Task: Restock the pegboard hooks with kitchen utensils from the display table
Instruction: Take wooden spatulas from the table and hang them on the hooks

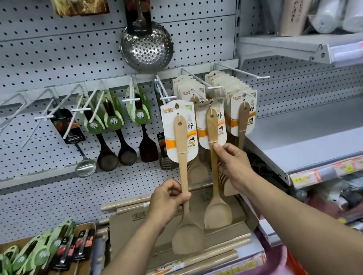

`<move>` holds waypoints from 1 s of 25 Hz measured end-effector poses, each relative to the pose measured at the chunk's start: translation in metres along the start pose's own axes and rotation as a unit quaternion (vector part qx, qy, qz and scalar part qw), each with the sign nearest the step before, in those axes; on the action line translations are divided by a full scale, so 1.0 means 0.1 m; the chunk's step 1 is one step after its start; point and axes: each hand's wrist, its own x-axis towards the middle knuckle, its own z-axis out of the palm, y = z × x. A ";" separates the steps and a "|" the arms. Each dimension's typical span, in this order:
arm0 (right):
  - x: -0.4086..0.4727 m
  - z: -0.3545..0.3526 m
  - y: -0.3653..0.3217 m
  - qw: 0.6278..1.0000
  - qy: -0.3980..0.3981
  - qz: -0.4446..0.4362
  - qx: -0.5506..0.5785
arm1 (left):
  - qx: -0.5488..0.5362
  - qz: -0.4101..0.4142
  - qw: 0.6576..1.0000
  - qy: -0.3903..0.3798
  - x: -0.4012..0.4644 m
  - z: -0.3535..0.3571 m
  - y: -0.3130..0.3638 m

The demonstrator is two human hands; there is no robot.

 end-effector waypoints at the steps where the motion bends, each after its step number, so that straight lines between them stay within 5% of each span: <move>1: 0.02 0.00 0.04 1.000 -0.005 -0.001 -0.001 | 0.002 0.000 1.000 0.001 0.02 0.00 -0.01; 25: 0.30 0.07 0.03 1.000 -0.017 0.000 0.007 | -0.001 0.002 1.000 0.000 0.15 0.11 -0.05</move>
